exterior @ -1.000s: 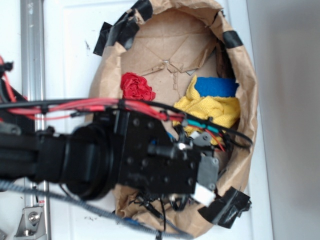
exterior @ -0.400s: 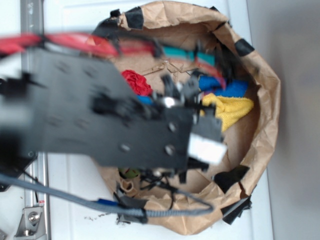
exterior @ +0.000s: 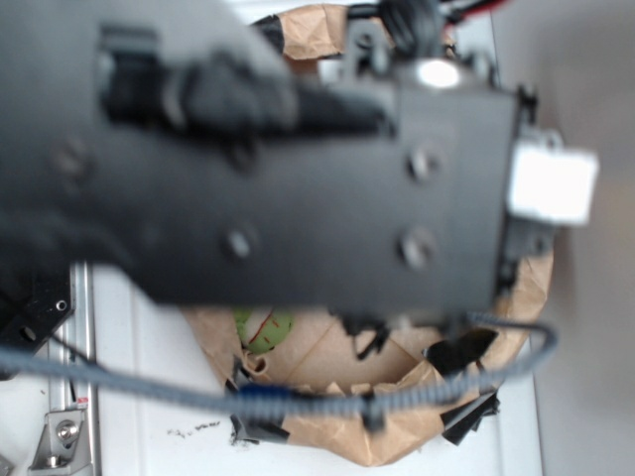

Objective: Grab the blue bottle.

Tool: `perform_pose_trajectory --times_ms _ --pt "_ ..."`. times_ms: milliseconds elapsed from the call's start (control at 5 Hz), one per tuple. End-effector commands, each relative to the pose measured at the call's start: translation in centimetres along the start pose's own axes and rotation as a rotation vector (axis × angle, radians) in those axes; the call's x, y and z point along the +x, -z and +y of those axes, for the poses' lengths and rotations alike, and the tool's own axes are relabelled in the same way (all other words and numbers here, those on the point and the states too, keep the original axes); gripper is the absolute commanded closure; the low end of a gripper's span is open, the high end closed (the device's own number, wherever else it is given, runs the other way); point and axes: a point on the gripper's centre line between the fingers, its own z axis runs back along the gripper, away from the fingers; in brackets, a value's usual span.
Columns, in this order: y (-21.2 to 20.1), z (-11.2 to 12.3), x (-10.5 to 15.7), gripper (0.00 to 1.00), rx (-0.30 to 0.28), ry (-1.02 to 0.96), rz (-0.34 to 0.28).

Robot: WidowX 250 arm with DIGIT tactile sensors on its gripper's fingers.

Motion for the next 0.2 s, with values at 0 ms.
perform_pose_trajectory --times_ms 0 --pt "-1.07 -1.08 -1.39 1.00 -0.022 -0.303 0.003"
